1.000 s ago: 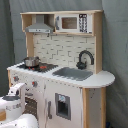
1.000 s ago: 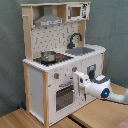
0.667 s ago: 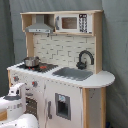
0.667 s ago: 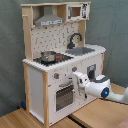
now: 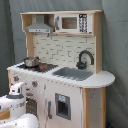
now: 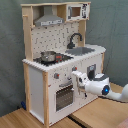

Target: Play with the kitchen

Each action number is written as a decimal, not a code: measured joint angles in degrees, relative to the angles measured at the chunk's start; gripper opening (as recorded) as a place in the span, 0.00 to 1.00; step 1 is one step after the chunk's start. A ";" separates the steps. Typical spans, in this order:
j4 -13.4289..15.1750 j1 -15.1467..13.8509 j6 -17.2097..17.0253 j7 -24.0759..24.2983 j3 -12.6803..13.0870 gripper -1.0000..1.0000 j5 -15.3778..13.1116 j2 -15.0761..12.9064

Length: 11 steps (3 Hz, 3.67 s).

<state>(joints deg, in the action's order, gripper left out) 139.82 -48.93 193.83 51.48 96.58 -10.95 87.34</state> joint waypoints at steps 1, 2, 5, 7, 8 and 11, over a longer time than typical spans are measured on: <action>0.05 0.00 0.00 0.01 0.02 0.00 0.00 0.00; 0.67 1.99 -5.74 4.40 0.16 0.00 0.52 -0.36; -1.18 8.17 -21.93 6.89 1.00 0.00 0.52 -1.69; -4.63 9.47 -33.10 6.89 1.65 0.00 0.52 -2.45; -6.42 10.56 -38.76 6.90 2.01 0.00 0.53 -3.06; -13.46 12.65 -54.68 6.70 3.10 0.00 1.39 -3.89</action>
<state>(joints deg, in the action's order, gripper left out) 126.36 -36.29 139.15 58.18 99.67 -9.56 83.45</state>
